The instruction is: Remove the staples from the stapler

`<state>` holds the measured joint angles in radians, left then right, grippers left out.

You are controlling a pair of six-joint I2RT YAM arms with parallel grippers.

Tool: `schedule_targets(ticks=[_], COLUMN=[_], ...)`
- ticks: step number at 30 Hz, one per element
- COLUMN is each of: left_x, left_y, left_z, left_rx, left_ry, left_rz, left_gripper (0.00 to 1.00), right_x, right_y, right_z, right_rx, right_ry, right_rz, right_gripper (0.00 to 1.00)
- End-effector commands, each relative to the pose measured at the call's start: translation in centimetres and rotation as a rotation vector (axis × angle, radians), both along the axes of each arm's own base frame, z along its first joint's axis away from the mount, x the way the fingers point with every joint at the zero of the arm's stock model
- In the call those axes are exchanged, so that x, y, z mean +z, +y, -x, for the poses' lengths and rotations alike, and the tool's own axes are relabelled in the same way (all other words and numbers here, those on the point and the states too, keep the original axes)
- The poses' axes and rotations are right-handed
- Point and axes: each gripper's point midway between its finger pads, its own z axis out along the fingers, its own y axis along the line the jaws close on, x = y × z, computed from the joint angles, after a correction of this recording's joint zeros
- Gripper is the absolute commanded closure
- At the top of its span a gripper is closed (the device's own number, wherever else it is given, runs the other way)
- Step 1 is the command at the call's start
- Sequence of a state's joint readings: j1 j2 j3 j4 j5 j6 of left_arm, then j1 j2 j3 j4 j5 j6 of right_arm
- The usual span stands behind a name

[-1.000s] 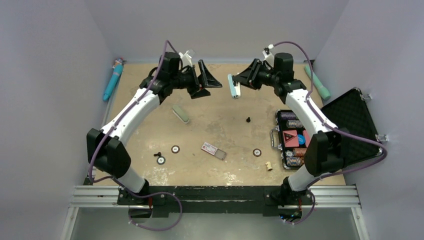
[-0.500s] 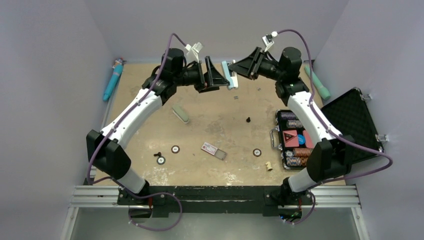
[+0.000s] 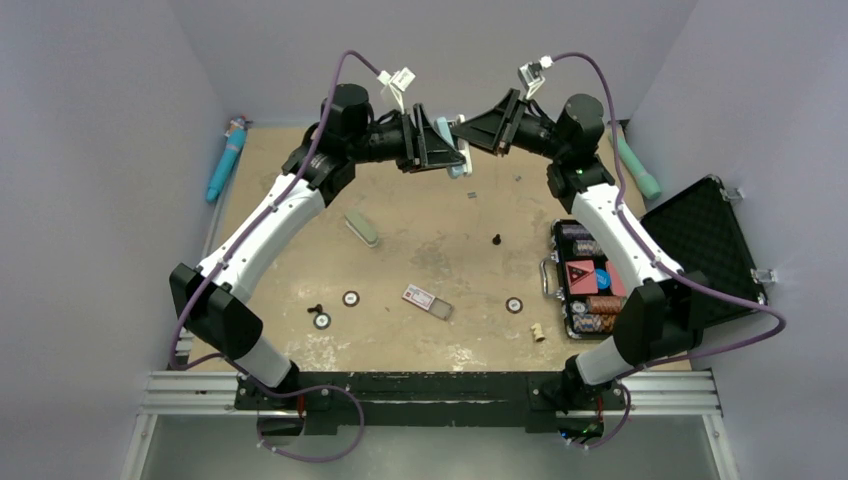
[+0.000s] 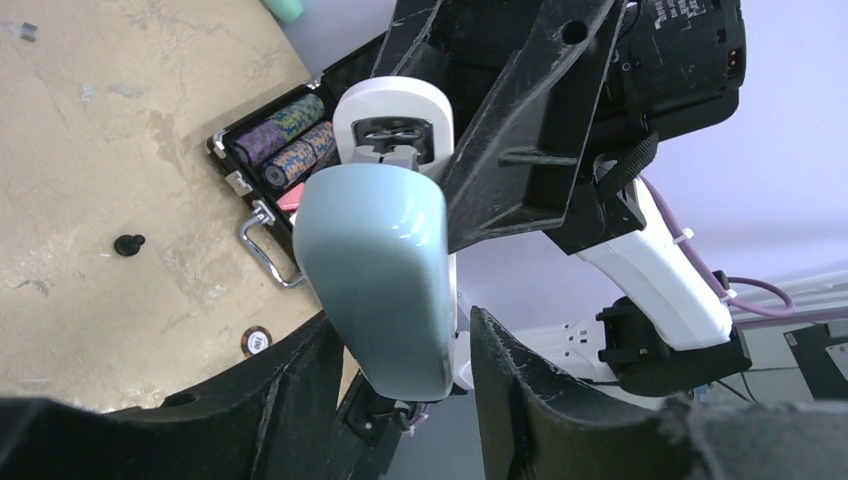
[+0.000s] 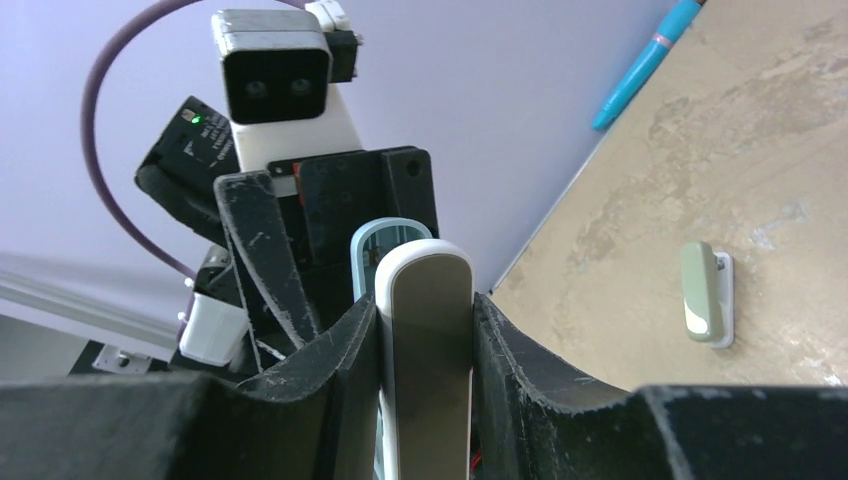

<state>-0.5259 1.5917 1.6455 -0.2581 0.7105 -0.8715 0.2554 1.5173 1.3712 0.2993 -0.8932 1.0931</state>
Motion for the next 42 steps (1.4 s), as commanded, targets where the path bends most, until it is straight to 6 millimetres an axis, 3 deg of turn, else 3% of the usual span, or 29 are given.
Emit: schedule_targets(ticks=[1, 5, 8, 10, 16, 17, 19, 21, 23, 26, 28, 33, 39, 42], left_x=[1.4, 1.5, 1.6, 1.6, 1.6, 1.7, 1.7, 1.5, 0.8, -0.7, -1.7, -5.7, -13.5, -16.9], left_y=[-0.2, -0.3, -0.5, -0.7, -0.3, 0.0, 0.5, 1.2, 2.4, 4.4, 5.9, 11.0, 20.1, 22.2], left_z=[0.6, 0.6, 0.5, 0.4, 0.4, 0.4, 0.6, 0.7, 0.8, 1.0, 1.1, 0.8, 1.9, 2.0], left_rx=[-0.034, -0.037, -0.042, -0.044, -0.013, 0.000, 0.023, 0.055, 0.098, 0.182, 0.239, 0.479, 0.859, 0.923], left_ry=[-0.044, -0.040, -0.025, -0.013, 0.000, -0.005, -0.009, -0.009, 0.002, 0.014, 0.028, 0.131, 0.398, 0.500], left_rz=[0.032, 0.039, 0.053, 0.059, 0.040, 0.034, 0.015, -0.009, -0.046, -0.130, -0.174, -0.346, -0.710, -0.767], left_gripper=[0.49, 0.50, 0.76, 0.99, 1.00, 1.00, 1.00, 1.00, 1.00, 1.00, 1.00, 1.00, 1.00, 1.00], right_x=[3.5, 3.5, 3.7, 4.0, 4.1, 3.8, 3.6, 3.4, 2.9, 1.7, 1.1, -0.9, -4.8, -6.1], right_y=[0.0, 0.2, 0.4, 0.5, 0.5, 0.6, 0.6, 0.6, 0.5, 0.0, -0.7, -2.8, -3.9, -4.1], right_z=[2.1, 2.5, 2.8, 3.0, 3.2, 3.2, 3.1, 3.0, 2.3, 1.3, 0.8, -1.1, -2.5, -2.4], right_rx=[0.049, 0.066, 0.075, 0.079, 0.091, 0.097, 0.099, 0.093, 0.068, 0.034, 0.009, -0.096, -0.169, -0.174], right_ry=[-0.100, -0.108, -0.117, -0.128, -0.135, -0.133, -0.135, -0.136, -0.124, -0.093, -0.070, 0.000, 0.115, 0.149], right_rz=[-0.087, -0.107, -0.109, -0.111, -0.100, -0.090, -0.071, -0.054, -0.025, 0.023, 0.035, 0.103, 0.221, 0.242], right_gripper=[1.00, 1.00, 1.00, 1.00, 0.98, 0.89, 0.60, 0.44, 0.28, 0.22, 0.09, 0.06, 0.06, 0.07])
